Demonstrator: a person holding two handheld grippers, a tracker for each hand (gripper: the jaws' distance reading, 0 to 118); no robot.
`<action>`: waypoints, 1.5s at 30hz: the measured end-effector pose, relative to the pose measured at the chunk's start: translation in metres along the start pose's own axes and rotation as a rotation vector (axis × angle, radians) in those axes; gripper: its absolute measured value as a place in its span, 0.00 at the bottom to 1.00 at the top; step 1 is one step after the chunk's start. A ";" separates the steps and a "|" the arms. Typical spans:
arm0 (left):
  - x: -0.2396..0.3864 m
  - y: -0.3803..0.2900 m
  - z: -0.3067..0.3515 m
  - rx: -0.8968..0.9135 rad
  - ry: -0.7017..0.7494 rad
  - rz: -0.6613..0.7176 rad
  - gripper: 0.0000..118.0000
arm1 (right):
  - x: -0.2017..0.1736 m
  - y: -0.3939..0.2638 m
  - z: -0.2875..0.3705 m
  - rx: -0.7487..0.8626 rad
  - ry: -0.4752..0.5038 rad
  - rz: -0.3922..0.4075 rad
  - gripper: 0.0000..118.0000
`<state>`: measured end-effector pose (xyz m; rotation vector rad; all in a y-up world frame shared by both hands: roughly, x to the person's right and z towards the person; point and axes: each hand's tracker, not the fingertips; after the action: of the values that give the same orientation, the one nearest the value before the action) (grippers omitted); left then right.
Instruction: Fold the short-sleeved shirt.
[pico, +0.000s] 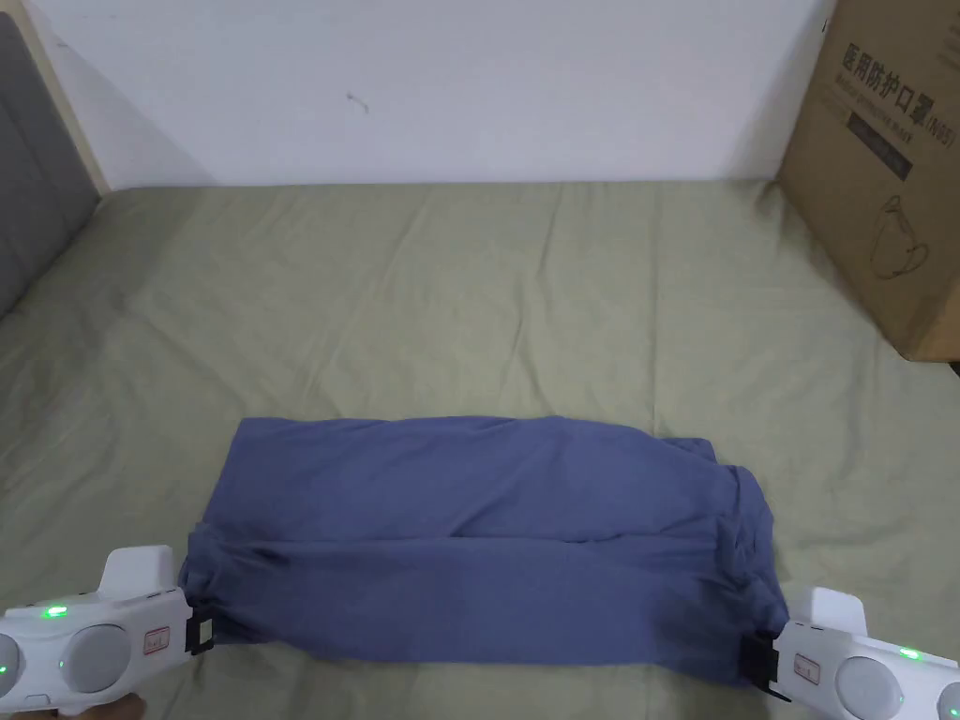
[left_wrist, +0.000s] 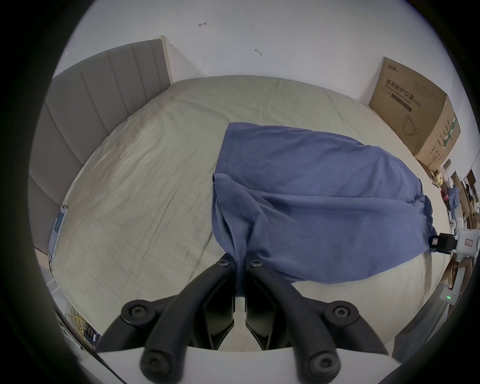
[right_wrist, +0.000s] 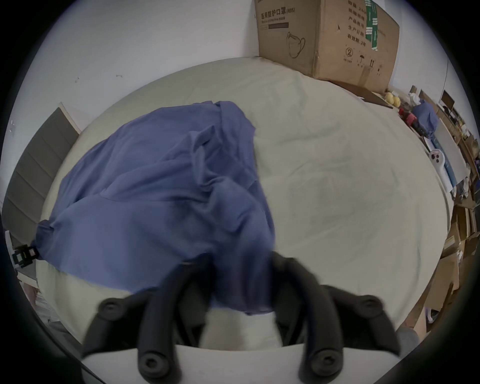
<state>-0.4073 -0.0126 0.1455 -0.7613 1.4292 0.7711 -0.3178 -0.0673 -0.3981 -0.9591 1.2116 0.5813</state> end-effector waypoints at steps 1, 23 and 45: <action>0.000 -0.001 0.001 0.001 0.001 0.001 0.02 | 0.004 0.000 -0.003 0.020 0.020 0.032 0.08; -0.032 -0.078 0.011 -0.072 -0.002 0.070 0.02 | 0.006 -0.056 0.052 0.052 -0.056 0.140 0.08; 0.031 -0.004 0.157 0.583 -0.003 0.088 0.90 | -0.072 0.026 0.233 0.649 0.074 0.161 0.79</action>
<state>-0.3167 0.1161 0.1151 -0.2483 1.5855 0.3825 -0.2398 0.1534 -0.3251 -0.3384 1.4277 0.2429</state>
